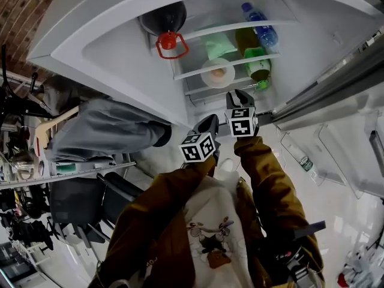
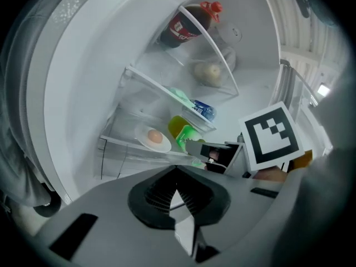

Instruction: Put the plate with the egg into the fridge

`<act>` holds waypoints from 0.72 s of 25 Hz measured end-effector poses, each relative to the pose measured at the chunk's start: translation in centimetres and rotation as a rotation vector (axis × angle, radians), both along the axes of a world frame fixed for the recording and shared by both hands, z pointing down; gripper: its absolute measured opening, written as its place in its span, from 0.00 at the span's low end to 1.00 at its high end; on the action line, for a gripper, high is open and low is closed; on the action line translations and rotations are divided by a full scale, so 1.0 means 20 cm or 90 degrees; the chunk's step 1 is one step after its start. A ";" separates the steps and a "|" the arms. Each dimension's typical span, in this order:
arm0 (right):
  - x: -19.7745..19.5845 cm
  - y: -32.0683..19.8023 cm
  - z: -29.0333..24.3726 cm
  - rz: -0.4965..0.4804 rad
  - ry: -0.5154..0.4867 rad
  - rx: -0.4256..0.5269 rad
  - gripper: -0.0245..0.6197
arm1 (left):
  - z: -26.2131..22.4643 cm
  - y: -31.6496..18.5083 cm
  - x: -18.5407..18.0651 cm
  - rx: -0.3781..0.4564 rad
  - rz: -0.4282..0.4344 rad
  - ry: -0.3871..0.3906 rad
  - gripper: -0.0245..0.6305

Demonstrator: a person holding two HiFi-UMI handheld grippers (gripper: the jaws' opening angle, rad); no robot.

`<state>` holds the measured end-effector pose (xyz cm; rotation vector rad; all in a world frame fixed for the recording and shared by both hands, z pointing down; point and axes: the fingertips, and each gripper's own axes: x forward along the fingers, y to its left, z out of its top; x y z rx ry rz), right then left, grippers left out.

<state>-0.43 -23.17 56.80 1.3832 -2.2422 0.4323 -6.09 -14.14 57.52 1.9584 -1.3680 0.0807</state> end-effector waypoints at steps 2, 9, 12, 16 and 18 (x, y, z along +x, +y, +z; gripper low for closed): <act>0.04 0.04 -0.05 0.006 -0.010 0.011 0.19 | -0.03 0.02 0.00 0.007 0.001 0.003 0.05; 0.17 0.22 -0.23 0.039 -0.058 0.047 0.13 | -0.18 0.07 -0.01 0.046 0.016 0.002 0.05; 0.21 0.32 -0.30 0.046 -0.074 0.048 0.12 | -0.26 0.11 -0.02 0.064 0.018 0.008 0.05; 0.28 0.45 -0.33 0.057 -0.092 0.036 0.11 | -0.35 0.15 0.00 0.091 0.017 0.020 0.05; 0.31 0.50 -0.32 0.070 -0.107 0.025 0.08 | -0.37 0.16 0.01 0.101 0.014 0.022 0.05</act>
